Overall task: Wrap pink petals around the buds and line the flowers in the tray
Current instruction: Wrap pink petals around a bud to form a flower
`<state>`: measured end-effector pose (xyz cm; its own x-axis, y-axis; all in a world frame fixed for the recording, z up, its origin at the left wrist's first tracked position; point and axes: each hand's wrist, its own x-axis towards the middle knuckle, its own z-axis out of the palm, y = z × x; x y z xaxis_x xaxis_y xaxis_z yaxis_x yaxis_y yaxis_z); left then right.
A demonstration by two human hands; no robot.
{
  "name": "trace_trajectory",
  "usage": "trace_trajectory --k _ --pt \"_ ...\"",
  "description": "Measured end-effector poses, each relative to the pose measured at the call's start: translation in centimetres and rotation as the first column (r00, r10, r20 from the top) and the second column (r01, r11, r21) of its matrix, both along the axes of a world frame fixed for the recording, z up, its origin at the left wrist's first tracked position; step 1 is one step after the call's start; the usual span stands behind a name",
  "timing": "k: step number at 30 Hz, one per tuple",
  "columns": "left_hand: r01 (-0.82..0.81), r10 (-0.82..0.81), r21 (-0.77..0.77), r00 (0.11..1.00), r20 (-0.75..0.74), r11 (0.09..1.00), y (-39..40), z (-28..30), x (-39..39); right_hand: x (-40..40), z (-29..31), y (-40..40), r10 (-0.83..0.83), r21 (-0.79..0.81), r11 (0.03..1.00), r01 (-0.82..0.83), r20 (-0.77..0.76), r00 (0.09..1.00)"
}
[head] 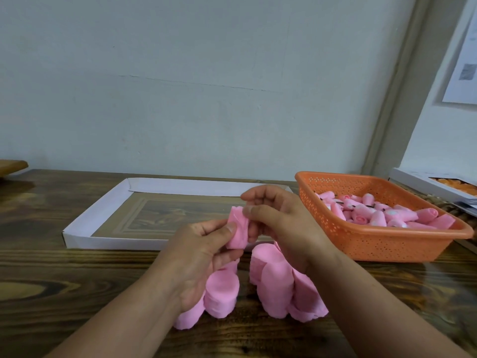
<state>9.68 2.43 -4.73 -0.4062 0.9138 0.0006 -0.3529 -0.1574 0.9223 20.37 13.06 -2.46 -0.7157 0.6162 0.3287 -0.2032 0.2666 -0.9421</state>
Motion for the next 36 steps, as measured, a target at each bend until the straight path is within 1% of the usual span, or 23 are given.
trace_trajectory --k 6,11,15,17,20,23,27,29,31,33,36 --pt "-0.007 0.007 0.006 1.000 0.007 1.000 -0.2 0.3 -0.1 0.0 -0.1 0.0 0.028 0.040 0.999 -0.029 0.010 1.000" --pt "-0.025 0.026 -0.018 0.997 0.070 1.000 -0.2 0.5 0.0 -0.1 0.0 0.1 0.084 -0.066 0.994 -0.086 -0.037 0.996" --pt "-0.064 0.069 -0.043 0.989 0.133 0.997 0.0 0.7 -0.2 -0.1 0.1 -0.3 0.095 -0.106 0.989 -0.100 -0.046 0.994" --pt "-0.084 0.087 -0.022 0.986 0.144 0.996 0.1 0.7 -0.3 -0.1 0.0 -0.5 0.079 -0.063 0.995 -0.080 -0.013 0.997" --pt "-0.088 0.086 0.002 0.987 0.137 0.996 -0.1 0.9 -0.2 -0.3 -0.2 -0.9 0.000 0.053 0.999 -0.002 0.032 0.999" --pt "-0.099 0.099 -0.008 0.984 0.150 0.995 0.0 0.8 -0.3 -0.3 -0.4 -0.9 -0.057 0.080 0.995 0.056 0.014 0.998" --pt "-0.133 0.136 -0.031 0.976 0.167 0.991 0.0 0.7 -0.5 -0.1 -0.2 -0.9 -0.050 0.123 0.991 0.051 -0.007 0.999" --pt "-0.133 0.133 -0.013 0.977 0.168 0.991 0.0 0.7 -0.6 -0.2 -0.3 -1.2 -0.058 0.182 0.982 0.051 0.029 0.998" --pt "-0.120 0.118 0.004 0.981 0.154 0.993 -0.1 0.7 -0.5 -0.5 -0.4 -1.5 -0.102 0.248 0.965 0.085 0.054 0.993" --pt "-0.110 0.108 0.008 0.985 0.133 0.994 -0.1 0.6 -0.4 -0.6 -0.4 -1.5 -0.139 0.269 0.955 0.124 0.038 0.990" --pt "-0.110 0.109 0.000 0.989 0.100 0.994 -0.1 0.6 -0.3 -0.4 -0.2 -1.5 -0.163 0.239 0.959 0.153 0.020 0.986"
